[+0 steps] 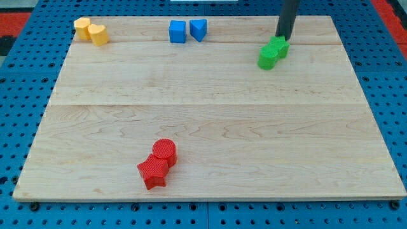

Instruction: Move the green circle and the green star right a bit

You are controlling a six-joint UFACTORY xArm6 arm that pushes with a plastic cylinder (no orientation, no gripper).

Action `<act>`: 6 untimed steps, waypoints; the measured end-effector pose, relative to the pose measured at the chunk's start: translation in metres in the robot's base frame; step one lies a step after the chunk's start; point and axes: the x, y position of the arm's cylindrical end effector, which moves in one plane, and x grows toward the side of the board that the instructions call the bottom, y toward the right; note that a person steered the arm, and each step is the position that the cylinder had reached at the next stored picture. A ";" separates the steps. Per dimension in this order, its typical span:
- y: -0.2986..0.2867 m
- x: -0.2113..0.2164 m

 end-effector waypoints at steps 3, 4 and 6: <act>-0.071 0.023; -0.084 0.048; -0.060 0.067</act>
